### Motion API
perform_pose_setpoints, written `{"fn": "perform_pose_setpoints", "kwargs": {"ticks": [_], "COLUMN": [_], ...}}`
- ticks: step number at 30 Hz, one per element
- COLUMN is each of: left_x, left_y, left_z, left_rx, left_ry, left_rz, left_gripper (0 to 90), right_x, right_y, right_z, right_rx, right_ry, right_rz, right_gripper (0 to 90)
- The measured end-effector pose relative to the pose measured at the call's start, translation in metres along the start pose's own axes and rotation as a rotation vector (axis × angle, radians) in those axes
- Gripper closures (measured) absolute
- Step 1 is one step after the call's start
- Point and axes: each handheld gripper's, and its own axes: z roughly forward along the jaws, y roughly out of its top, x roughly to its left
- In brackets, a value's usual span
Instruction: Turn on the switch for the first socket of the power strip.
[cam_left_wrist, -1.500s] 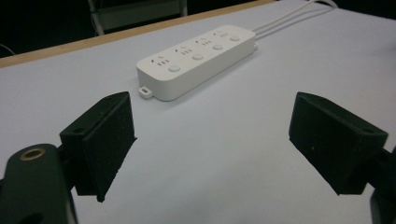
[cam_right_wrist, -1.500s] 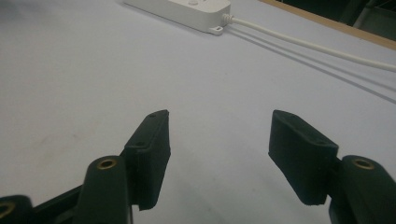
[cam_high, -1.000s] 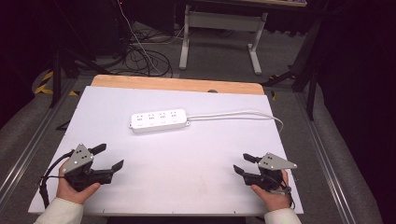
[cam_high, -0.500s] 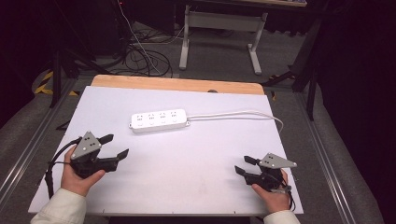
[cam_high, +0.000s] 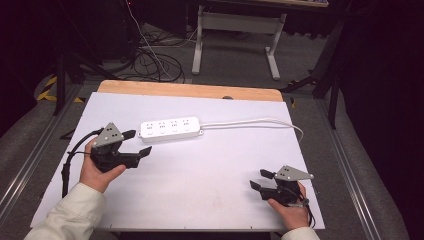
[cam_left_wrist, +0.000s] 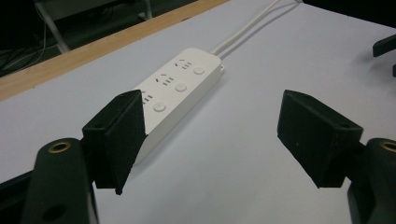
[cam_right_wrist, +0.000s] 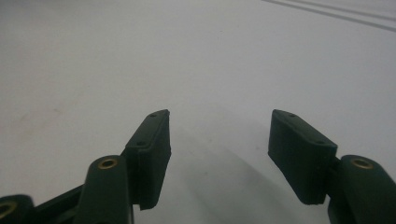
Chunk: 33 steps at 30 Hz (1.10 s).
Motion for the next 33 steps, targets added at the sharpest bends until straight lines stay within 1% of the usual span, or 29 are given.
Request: {"fn": "perform_pose_setpoints", "kwargs": {"ticks": [1, 3, 7, 10, 13, 14, 16, 18, 20, 24, 26, 28, 29, 31, 32, 33], "left_x": [0.0, 0.001, 0.001, 0.002, 0.001, 0.001, 0.001, 0.0, -0.001, -0.002, -0.002, -0.002, -0.002, -0.004, -0.005, -0.006], "left_y": [0.003, 0.009, 0.02, 0.028, 0.033, 0.037, 0.042, 0.047, 0.052, 0.063, 0.067, 0.07, 0.072, 0.074, 0.076, 0.077], "left_z": [0.002, 0.008, 0.019, 0.026, 0.029, 0.033, 0.037, 0.042, 0.047, 0.055, 0.06, 0.066, 0.07, 0.076, 0.079, 0.082], "left_rx": [0.002, 0.012, 0.024, 0.022, 0.018, 0.021, 0.019, 0.023, 0.032, 0.042, 0.038, 0.045, 0.053, 0.067, 0.073, 0.073], "left_ry": [-0.01, -0.014, -0.024, -0.03, -0.027, -0.03, -0.027, -0.036, -0.044, -0.037, -0.043, -0.053, -0.053, -0.066, -0.073, -0.071], "left_rz": [0.001, 0.016, 0.024, 0.038, 0.042, 0.045, 0.05, 0.044, 0.049, 0.062, 0.053, 0.044, 0.05, 0.046, 0.051, 0.062], "left_gripper": [24.4, 24.4, 24.6, 25.8, 26.2, 26.3, 26.3, 26.5, 26.5, 26.8, 27.6, 27.7, 27.7, 27.7, 27.7, 27.7], "right_x": [0.0, 0.0, 0.0, 0.0, 0.0, 0.0, 0.001, 0.001, 0.0, 0.0, 0.0, -0.001, -0.001, -0.001, -0.001, -0.001], "right_y": [0.0, 0.0, 0.0, 0.0, 0.0, 0.0, 0.0, 0.0, 0.0, 0.0, 0.0, 0.0, 0.0, 0.0, 0.0, 0.0], "right_z": [0.0, 0.0, 0.001, 0.001, 0.002, 0.002, 0.002, 0.002, 0.002, 0.002, 0.002, 0.002, 0.002, 0.002, 0.002, 0.001], "right_rx": [0.001, 0.002, 0.004, 0.009, 0.011, 0.012, 0.013, 0.013, 0.015, 0.018, 0.02, 0.019, 0.019, 0.017, 0.013, 0.01], "right_ry": [-0.001, 0.0, 0.002, 0.002, 0.003, 0.004, 0.003, 0.004, 0.008, 0.011, 0.012, 0.016, 0.017, 0.021, 0.02, 0.02], "right_rz": [0.0, 0.0, 0.003, 0.001, -0.005, -0.005, -0.006, -0.007, -0.005, -0.003, -0.003, 0.0, 0.003, 0.004, 0.002, 0.0], "right_gripper": [40.1, 40.5, 40.6, 40.1, 39.1, 38.9, 38.8, 38.5, 38.5, 38.7, 38.8, 38.9, 38.9, 38.6, 38.5, 38.3]}}
